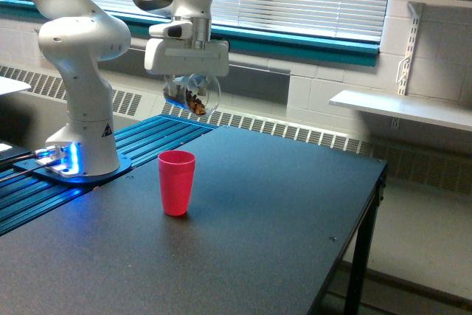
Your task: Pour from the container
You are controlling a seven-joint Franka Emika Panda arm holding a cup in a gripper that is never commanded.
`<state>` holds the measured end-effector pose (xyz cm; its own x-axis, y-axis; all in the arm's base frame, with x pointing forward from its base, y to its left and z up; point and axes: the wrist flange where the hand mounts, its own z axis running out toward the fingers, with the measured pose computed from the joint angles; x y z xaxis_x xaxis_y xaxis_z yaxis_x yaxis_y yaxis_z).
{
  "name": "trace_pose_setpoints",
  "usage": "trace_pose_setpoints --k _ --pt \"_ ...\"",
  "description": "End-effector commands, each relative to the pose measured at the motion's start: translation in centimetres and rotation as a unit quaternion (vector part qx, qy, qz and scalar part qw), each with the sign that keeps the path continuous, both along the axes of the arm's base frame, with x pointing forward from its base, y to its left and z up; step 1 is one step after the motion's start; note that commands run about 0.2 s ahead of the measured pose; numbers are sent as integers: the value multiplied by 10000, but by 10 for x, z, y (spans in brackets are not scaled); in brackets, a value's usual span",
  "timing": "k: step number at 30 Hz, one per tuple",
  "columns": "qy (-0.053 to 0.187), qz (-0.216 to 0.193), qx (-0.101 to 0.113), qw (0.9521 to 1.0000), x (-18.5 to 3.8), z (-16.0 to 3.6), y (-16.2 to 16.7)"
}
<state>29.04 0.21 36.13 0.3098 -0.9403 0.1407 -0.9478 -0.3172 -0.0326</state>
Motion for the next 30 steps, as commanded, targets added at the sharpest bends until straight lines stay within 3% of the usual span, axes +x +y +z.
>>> trace_pose_setpoints --k 1,14,30 --pt "277 67 88 9996 -9 -17 -12" --pt "405 -38 209 9990 -10 -22 -12" --pt "469 -314 362 9978 -15 -20 10"
